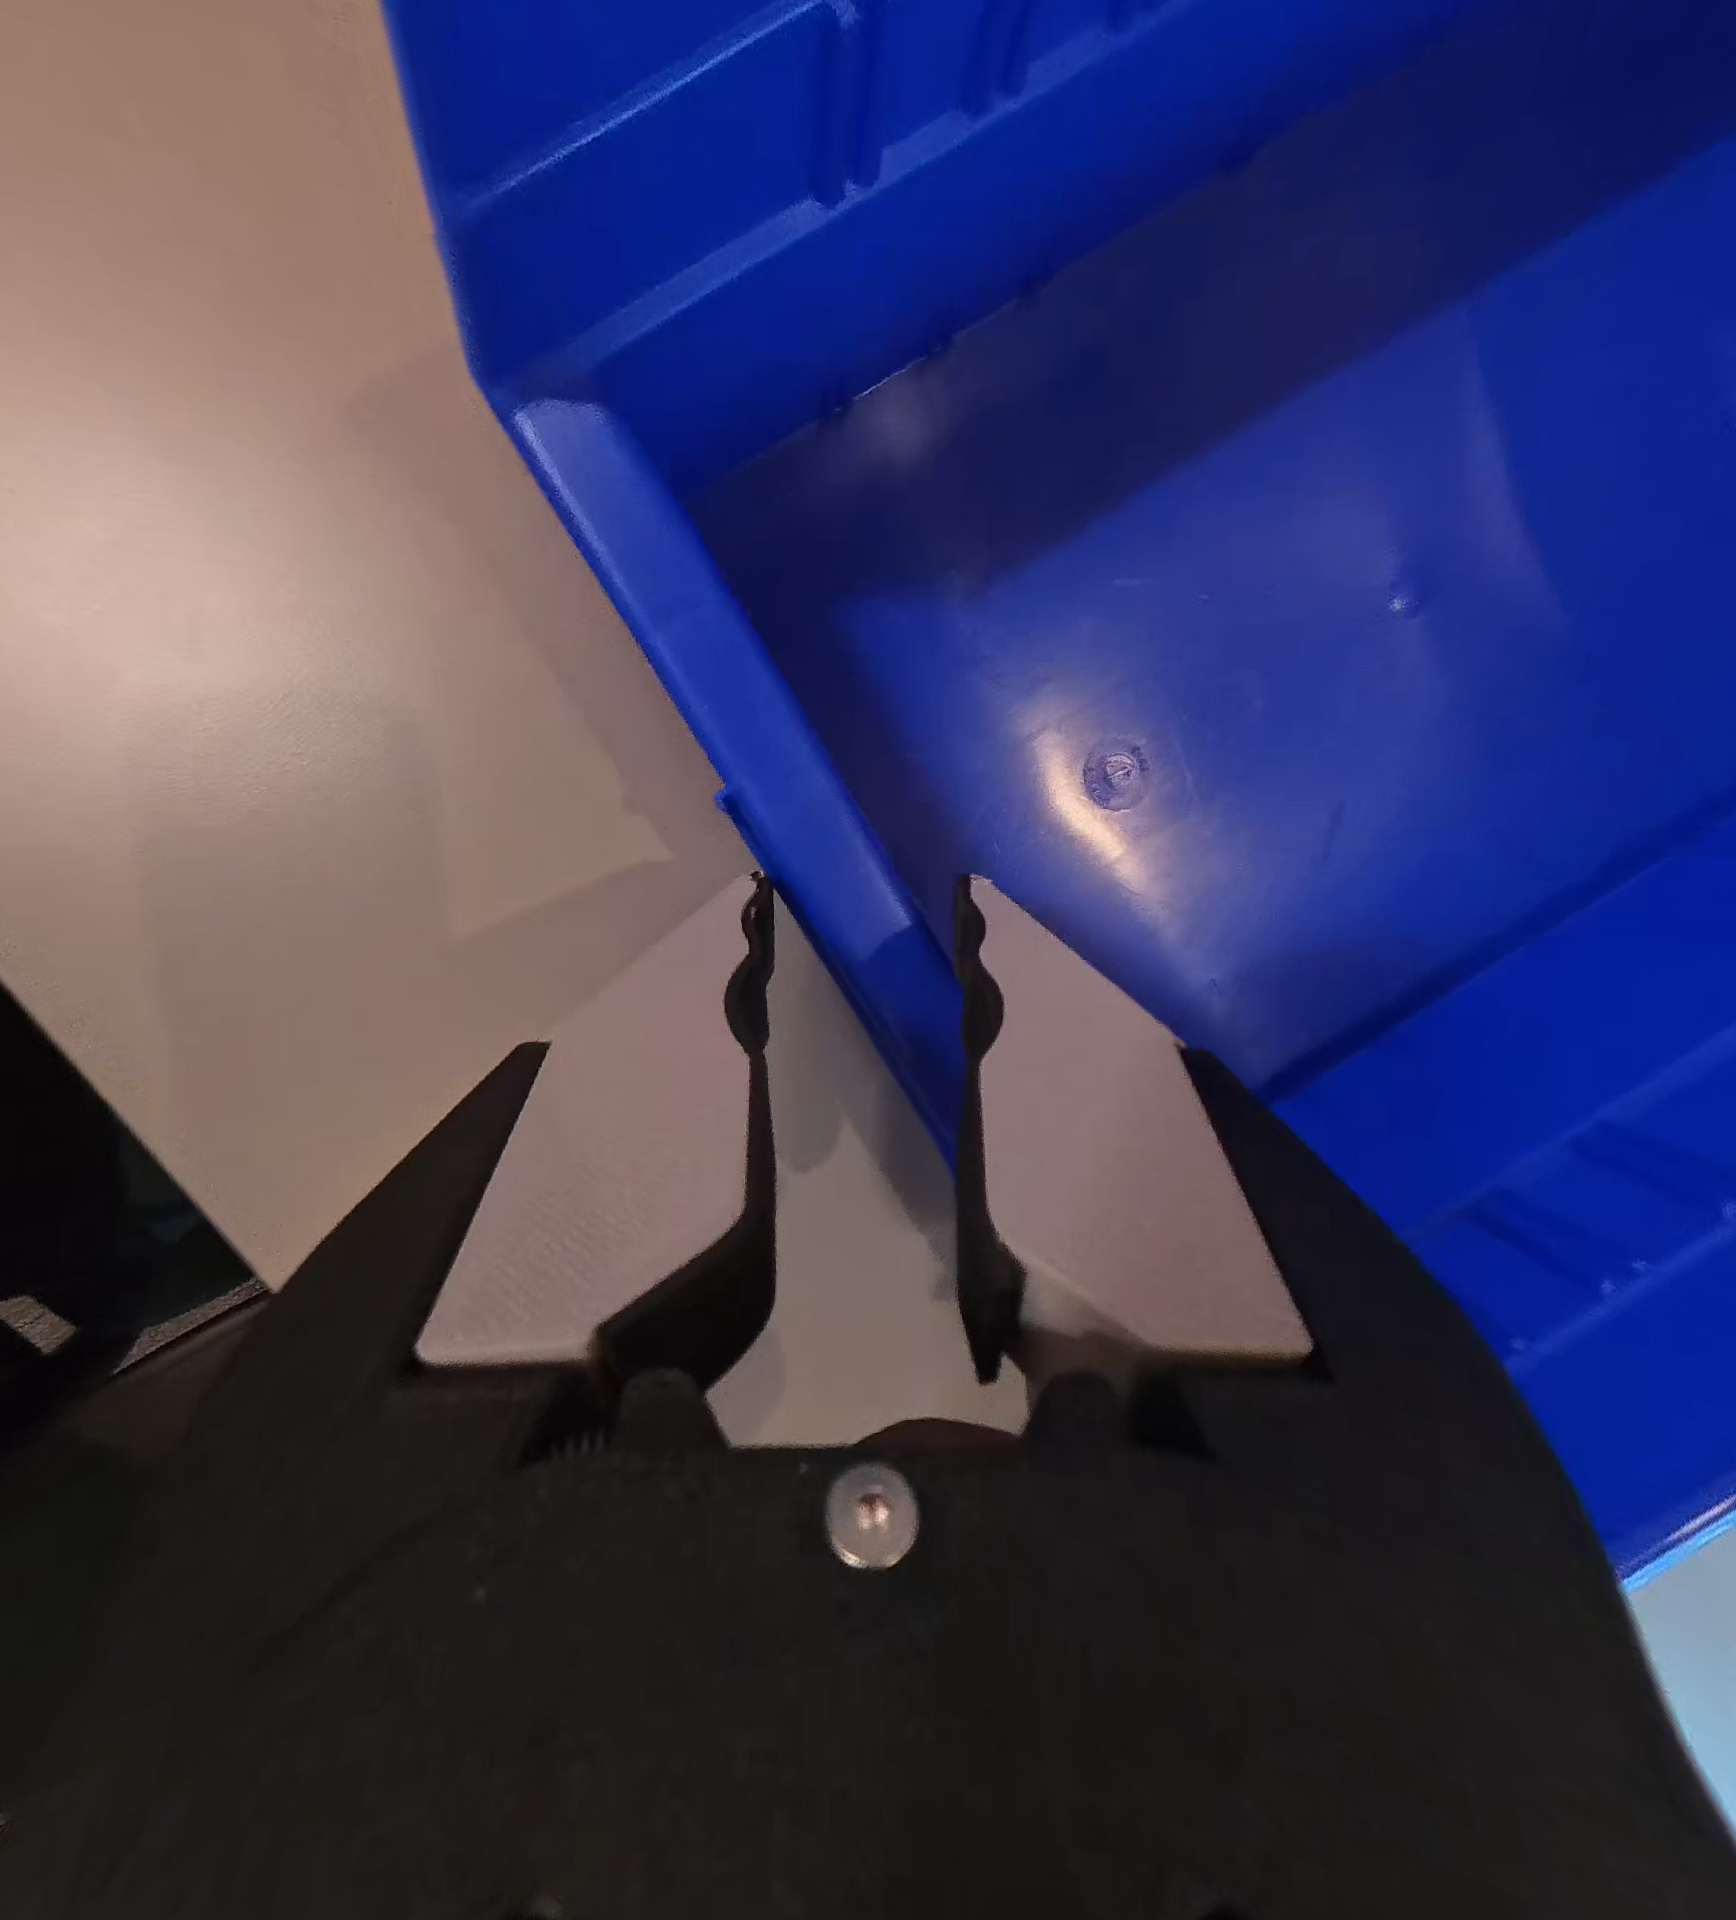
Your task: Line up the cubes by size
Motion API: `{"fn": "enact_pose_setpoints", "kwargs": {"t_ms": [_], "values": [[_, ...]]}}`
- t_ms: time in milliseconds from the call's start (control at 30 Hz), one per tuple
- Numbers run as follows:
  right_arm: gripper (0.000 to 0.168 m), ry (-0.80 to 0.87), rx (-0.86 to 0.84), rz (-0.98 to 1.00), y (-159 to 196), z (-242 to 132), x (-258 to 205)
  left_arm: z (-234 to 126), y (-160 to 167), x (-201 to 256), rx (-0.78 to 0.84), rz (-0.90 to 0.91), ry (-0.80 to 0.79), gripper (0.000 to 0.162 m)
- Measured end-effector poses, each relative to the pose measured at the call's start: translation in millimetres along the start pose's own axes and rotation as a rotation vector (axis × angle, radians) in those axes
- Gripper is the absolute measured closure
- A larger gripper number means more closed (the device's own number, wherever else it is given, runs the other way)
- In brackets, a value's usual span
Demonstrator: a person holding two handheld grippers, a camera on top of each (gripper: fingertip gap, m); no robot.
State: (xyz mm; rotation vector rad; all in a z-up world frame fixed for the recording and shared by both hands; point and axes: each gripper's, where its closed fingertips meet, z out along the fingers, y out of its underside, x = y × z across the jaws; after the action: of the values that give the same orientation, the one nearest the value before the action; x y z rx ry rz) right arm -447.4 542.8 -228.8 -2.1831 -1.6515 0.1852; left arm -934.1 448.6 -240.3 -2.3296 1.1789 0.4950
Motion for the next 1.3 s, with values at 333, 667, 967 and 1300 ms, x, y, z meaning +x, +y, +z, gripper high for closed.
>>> {"fn": "enact_pose_setpoints", "kwargs": {"t_ms": [333,667,967,1300], "values": [[0.133,-0.010,-0.004,0.035,6,3,40,15,11,-29,-0.006,-0.068,0.025,0.122],[0.091,0.078,0.478,0.090,-78,-66,3,-83,-36,-70,0.474,-0.503,-0.261,0.095],[0.067,0.410,0.935,0.394,-202,-63,-7,-138,-128,-79,0.945,-0.916,-0.598,0.098],[0.086,0.334,0.966,0.425,-215,-11,-13,-53,-168,-42,0.832,-0.858,-0.554,0.102]]}}
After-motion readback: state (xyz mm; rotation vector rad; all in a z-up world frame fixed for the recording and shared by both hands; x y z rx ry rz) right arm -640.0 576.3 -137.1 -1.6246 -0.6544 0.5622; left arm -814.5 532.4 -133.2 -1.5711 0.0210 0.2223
